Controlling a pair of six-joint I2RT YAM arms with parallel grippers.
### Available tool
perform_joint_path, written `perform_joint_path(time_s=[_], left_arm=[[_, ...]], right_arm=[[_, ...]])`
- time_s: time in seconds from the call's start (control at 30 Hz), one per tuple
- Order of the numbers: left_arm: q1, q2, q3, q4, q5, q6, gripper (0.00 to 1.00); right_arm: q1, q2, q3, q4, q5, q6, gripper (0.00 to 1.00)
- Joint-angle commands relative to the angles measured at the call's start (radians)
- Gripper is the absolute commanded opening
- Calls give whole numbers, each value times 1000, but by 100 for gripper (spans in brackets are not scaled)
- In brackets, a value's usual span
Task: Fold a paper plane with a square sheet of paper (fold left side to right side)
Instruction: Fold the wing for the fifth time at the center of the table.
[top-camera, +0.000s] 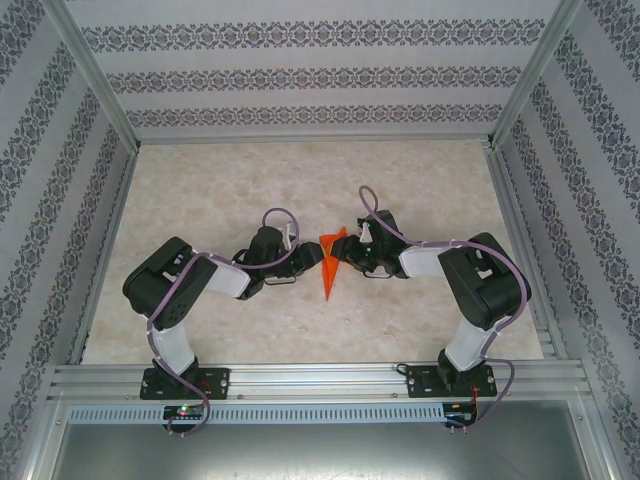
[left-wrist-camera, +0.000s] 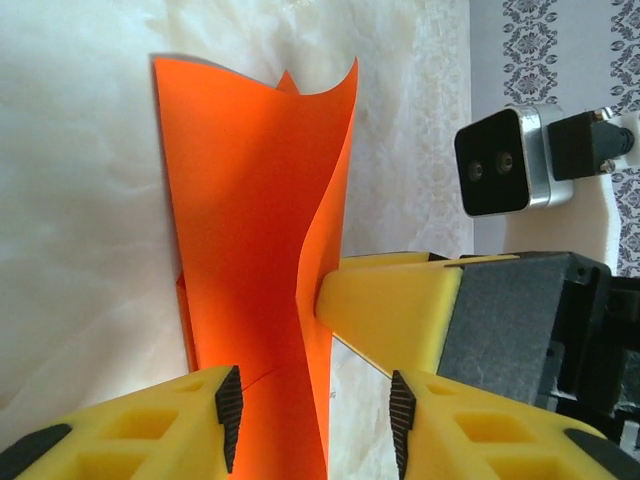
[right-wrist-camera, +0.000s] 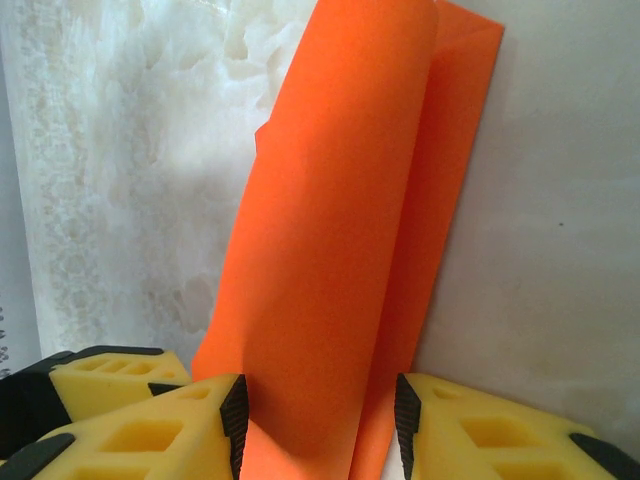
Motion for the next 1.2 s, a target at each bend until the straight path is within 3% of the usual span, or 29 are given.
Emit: perform_joint_path(time_s=[0.0,0.43,0.73,0.9,1.17], left_arm=[[15,32,35,41,31,-16,44],[16,101,84,44,45,-24,28],[19,100,86,8,22,31,0],[23,94,91,-26,19,81,0],[26,98,84,-27,14,90,0]], right_arm=[[11,39,4,-42,30,-16,45],[11,37,6,-45,25,-18,45],[5,5,17,-43,16,-22,46],[-32,-60,59,-104,17,-53,52],[-41,-36,135,-165,20,-60,68]])
